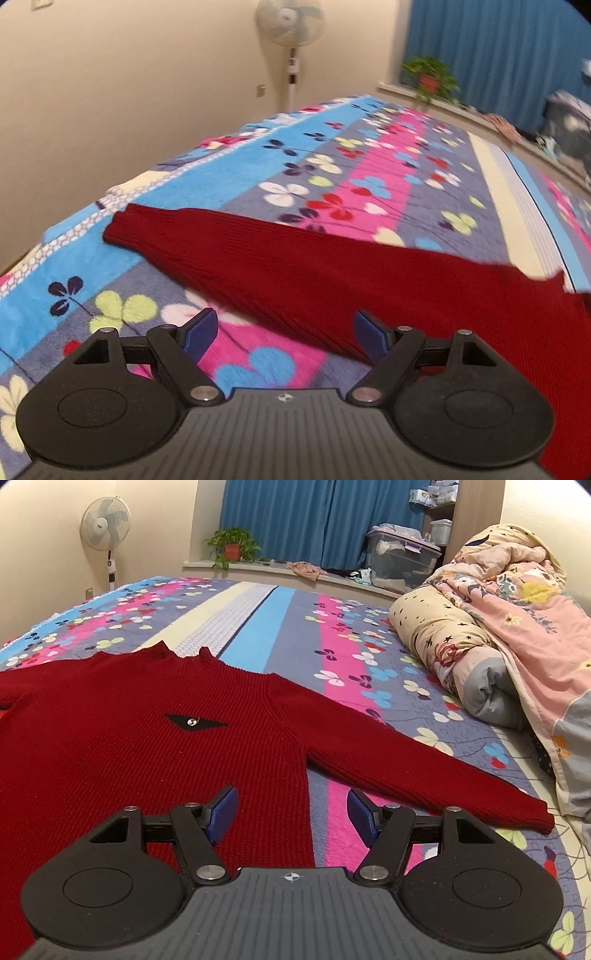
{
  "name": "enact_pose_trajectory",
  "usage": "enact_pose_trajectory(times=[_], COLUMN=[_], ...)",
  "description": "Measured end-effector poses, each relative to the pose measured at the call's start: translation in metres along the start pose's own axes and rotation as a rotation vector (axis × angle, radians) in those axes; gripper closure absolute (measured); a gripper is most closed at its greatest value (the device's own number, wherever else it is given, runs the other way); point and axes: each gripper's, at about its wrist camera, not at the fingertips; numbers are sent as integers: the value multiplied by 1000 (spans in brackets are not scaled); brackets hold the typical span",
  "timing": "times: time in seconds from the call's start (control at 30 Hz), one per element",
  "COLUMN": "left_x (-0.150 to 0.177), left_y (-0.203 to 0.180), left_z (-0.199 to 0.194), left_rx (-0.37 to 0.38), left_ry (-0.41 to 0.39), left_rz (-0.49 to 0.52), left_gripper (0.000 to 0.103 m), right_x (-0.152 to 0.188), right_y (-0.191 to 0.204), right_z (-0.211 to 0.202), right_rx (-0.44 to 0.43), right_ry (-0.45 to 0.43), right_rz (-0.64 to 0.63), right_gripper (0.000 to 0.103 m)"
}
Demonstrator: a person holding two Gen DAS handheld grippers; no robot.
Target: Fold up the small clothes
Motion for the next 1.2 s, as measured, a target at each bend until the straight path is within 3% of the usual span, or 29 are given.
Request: enact_pose_trajectory(times=[0.17, 0.3, 0.4, 0.47, 0.53, 0.73, 0.9, 1.03, 1.2], left_x=[-5, 4, 3, 1, 0, -5, -8, -6, 0], left_y=[16, 13, 9, 12, 18, 30, 45, 62, 74], left_z=[23, 52, 51, 48, 46, 38, 35, 42, 60], left_rx=[-15, -24, -39, -12, 10, 40, 99, 131, 180], left_ry=[54, 229, 213, 196, 185, 139, 91, 98, 132], left_rz=[-67, -31, 8, -25, -64, -139, -236, -326, -420], left_gripper=[18, 18, 18, 18, 18, 21, 48, 50, 50], right_x=[1, 6, 14, 20, 23, 24, 17, 9, 10], right_y=[10, 17, 16, 11, 9, 15, 10, 1, 2], right_z=[7, 20, 40, 53, 62, 62, 59, 59, 66], right_rx=[2, 5, -27, -63, -67, -60, -42, 11, 22], right_ry=[26, 103, 248, 353, 401, 402, 371, 320, 342], right_rz=[-47, -75, -39, 40, 82, 80, 77, 132, 146], right_gripper=[36, 35, 33, 33, 33, 30, 30, 31, 31])
Point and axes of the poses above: each gripper's, at about its wrist camera, not at the fingertips, and z roughly the way its jaws point, y to its left, x to its underside, and after that the axes turned 10 degrees about z, right-handed
